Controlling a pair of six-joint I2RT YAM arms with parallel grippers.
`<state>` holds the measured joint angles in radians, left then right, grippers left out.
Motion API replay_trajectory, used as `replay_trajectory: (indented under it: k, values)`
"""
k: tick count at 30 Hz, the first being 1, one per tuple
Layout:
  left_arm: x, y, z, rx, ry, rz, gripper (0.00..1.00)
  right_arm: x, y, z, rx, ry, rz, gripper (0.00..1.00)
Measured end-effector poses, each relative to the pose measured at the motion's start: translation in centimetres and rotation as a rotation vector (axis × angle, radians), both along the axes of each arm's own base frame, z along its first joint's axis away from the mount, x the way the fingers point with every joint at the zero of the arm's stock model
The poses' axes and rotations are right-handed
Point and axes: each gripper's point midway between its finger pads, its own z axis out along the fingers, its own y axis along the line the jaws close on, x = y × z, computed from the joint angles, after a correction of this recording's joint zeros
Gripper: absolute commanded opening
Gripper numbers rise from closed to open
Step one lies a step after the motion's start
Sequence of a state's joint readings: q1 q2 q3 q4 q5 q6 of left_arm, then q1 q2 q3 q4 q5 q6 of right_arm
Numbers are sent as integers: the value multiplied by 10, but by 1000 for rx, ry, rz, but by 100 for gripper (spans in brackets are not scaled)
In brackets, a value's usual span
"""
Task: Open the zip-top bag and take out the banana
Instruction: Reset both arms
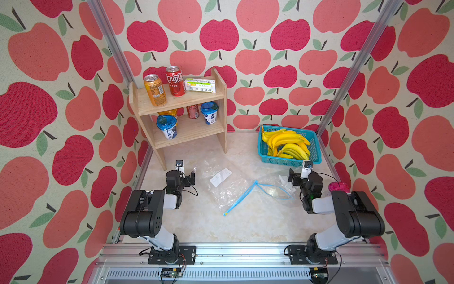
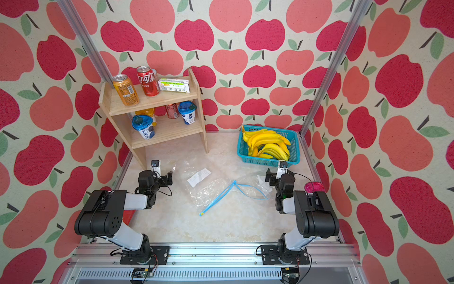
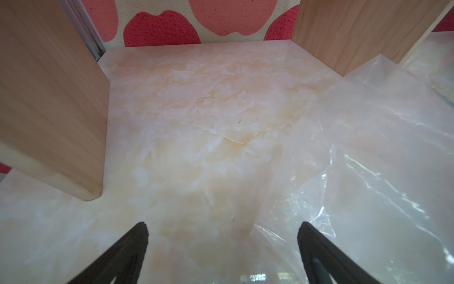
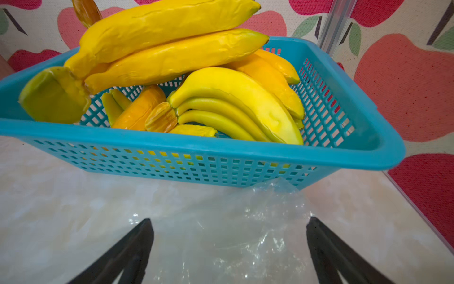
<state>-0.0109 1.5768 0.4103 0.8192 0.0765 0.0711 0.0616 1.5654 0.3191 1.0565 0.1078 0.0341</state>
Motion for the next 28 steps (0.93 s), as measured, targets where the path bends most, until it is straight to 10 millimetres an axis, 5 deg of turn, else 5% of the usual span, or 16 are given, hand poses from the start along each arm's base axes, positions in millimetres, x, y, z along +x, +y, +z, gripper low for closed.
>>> replay_trajectory:
  k: [28]
  values:
    - [-1,-8,0,-16,7,-42,97,-2,4,-8,18,39,24,100]
